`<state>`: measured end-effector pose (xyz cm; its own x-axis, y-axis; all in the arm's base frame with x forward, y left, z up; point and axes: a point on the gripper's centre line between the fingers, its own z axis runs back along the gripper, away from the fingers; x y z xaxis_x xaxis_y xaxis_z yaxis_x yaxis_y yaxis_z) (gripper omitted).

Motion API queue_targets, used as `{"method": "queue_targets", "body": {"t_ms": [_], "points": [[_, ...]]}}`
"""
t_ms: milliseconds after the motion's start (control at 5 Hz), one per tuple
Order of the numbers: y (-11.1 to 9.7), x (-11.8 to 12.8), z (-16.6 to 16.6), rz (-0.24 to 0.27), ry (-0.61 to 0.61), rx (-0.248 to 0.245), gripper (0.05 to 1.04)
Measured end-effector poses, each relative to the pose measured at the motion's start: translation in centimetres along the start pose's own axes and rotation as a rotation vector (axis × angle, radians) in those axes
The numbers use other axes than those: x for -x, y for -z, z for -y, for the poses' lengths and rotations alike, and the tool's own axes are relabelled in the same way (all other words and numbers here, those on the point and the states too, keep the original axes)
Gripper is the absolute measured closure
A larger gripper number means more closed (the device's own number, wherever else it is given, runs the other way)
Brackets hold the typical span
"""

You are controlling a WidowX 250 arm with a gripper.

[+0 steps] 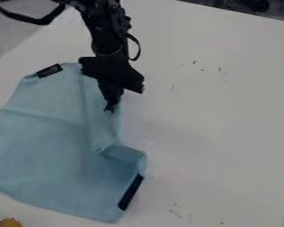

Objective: Unfold the cloth from bottom left to top right

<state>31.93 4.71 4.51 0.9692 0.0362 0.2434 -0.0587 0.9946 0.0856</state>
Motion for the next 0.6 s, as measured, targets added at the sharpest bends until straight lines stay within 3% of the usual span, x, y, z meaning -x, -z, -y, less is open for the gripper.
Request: {"method": "queue_targets", "body": {"t_ms": [600], "points": [[1.3, -4.0, 3.6, -0.017, 0.040, 0.037, 1.003]]}}
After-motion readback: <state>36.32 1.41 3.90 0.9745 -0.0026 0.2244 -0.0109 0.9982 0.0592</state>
